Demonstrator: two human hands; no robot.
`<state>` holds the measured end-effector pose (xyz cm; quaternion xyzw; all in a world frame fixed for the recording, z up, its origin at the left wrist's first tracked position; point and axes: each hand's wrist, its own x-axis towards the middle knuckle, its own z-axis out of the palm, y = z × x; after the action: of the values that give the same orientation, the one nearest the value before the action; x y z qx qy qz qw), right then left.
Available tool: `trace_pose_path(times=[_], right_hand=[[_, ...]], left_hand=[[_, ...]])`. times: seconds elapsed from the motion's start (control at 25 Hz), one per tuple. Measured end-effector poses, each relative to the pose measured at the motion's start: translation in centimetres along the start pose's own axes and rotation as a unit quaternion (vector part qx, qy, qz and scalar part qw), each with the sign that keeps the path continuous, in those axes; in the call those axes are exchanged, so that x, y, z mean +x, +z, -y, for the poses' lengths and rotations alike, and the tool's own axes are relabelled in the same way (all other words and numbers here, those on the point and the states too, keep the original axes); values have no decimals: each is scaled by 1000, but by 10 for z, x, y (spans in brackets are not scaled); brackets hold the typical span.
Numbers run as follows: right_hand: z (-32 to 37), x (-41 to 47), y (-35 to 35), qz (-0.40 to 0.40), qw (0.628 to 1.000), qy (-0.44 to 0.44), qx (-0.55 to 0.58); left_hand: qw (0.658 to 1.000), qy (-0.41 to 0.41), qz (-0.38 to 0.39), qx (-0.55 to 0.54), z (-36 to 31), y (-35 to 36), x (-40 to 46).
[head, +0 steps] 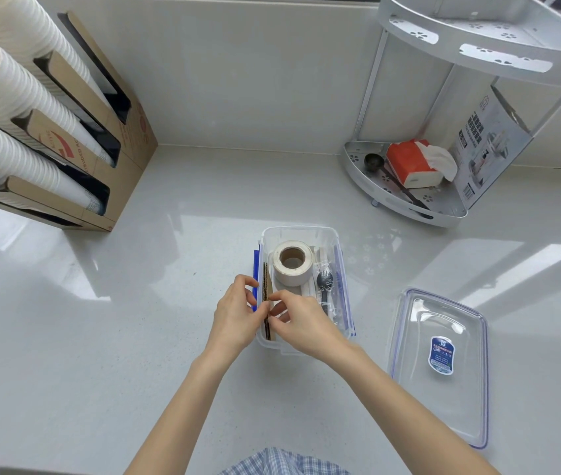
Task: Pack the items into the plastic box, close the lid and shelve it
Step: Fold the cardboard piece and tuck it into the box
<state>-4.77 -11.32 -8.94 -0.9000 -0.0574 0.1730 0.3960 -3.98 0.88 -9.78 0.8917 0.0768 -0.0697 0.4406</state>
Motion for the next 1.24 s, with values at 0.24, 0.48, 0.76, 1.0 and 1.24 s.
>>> trace_pose_path(times=[0.24, 0.48, 0.76, 1.0, 1.24], right_hand=[[-9, 2, -22, -88, 996, -14, -8], [-24, 5, -21, -8, 990, 48, -135], [-19, 13, -9, -27, 998, 53, -37], [-21, 8, -10, -26, 999, 40, -20], [-25, 6, -18, 4, 999, 27, -25]], left_hand=[[1000, 5, 15, 21, -2, -2, 0], [999, 1, 22, 26, -3, -3, -1], [996, 29, 76, 34, -2, -5, -1], [995, 26, 84, 35, -3, -4, -1], [994, 25, 84, 59, -4, -5, 2]])
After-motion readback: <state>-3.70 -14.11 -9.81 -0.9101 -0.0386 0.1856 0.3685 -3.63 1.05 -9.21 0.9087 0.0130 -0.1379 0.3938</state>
